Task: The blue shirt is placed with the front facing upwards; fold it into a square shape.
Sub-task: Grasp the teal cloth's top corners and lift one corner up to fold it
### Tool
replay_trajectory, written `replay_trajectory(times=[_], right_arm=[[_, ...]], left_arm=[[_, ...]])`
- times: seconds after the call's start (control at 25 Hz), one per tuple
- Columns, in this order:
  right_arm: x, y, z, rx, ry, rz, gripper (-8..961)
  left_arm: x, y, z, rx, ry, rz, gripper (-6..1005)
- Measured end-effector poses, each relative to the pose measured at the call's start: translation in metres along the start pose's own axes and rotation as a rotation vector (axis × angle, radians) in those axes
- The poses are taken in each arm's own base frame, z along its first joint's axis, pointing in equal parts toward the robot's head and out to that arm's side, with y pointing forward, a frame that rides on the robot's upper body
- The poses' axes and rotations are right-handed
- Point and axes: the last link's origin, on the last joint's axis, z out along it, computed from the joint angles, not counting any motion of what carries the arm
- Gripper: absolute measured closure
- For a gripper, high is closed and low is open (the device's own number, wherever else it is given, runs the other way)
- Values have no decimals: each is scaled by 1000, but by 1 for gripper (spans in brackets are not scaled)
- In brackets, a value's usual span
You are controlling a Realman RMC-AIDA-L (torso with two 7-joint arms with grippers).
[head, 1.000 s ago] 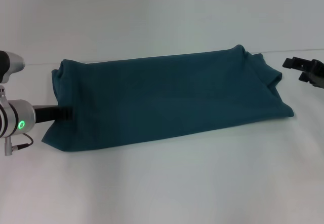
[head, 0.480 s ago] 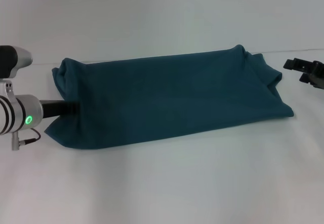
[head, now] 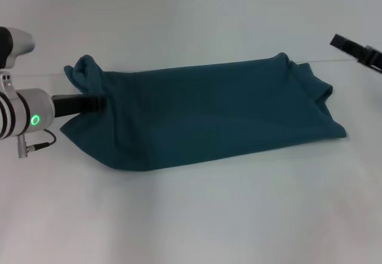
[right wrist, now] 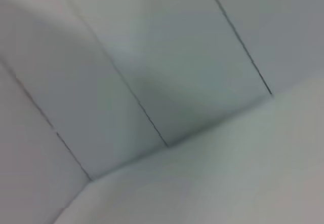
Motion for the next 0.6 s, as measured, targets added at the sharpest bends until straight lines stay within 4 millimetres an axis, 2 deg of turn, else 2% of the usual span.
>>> replay_trajectory(times=[0.08,0.12,0.36,0.6], right_arm=[[24,8,6,-24,-54,-121,256],[24,8,6,-24,-54,-121,286],[71,34,25,-65,-83,-300,465],[102,68,48,-141,-22,-395,756]], left_arm=[[3,3,-4,-23,8,-2,953],[5,5,-7,-37,15,0,953],[19,21,-24,-107,34,20,951],[30,31,-42,-133,44,39,953]])
